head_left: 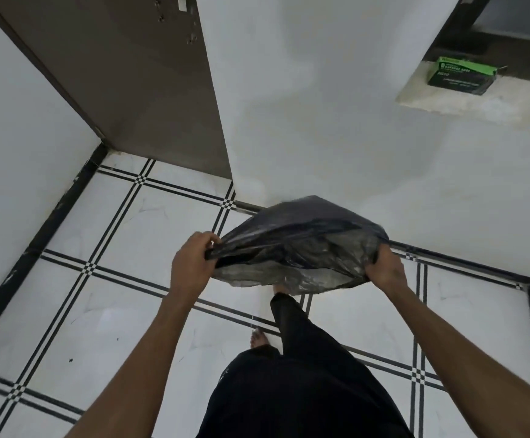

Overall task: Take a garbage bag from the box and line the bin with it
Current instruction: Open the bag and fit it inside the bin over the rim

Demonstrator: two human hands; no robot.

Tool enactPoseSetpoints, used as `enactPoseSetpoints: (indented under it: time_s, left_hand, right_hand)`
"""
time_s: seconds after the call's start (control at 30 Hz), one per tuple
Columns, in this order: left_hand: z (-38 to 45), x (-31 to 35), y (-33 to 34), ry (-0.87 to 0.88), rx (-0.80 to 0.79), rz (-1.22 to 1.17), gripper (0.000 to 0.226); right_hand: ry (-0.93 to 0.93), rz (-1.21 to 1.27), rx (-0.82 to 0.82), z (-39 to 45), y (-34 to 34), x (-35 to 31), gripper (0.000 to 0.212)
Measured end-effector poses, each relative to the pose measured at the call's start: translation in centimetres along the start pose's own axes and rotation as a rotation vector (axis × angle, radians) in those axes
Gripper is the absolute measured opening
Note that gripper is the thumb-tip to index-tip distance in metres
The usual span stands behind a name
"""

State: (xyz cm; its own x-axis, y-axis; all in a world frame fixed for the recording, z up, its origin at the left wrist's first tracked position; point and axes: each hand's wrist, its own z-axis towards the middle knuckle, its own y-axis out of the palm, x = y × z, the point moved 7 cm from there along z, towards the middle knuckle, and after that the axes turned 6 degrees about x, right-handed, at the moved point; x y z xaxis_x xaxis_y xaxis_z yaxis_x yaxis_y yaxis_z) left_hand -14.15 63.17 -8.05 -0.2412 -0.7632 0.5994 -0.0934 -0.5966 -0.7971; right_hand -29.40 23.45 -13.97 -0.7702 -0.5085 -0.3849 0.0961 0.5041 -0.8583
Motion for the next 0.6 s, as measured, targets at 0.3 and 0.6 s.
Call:
enactPoseSetpoints:
  time_s: [0.3, 0.6]
  left_hand:
    - [-1.0, -8.1, 2.9, -0.314, -0.375, 0.108, 0.031]
    - [2.8, -7.0, 0.3, -0.711, 0.064, -0.596, 0.024]
  right_hand:
    - [-0.21, -0.011, -0.49, -0.9, 4.4, 0.0, 0.049]
    - [-0.134, 0.259, -0.201, 1.5, 0.6, -4.1, 0.017]
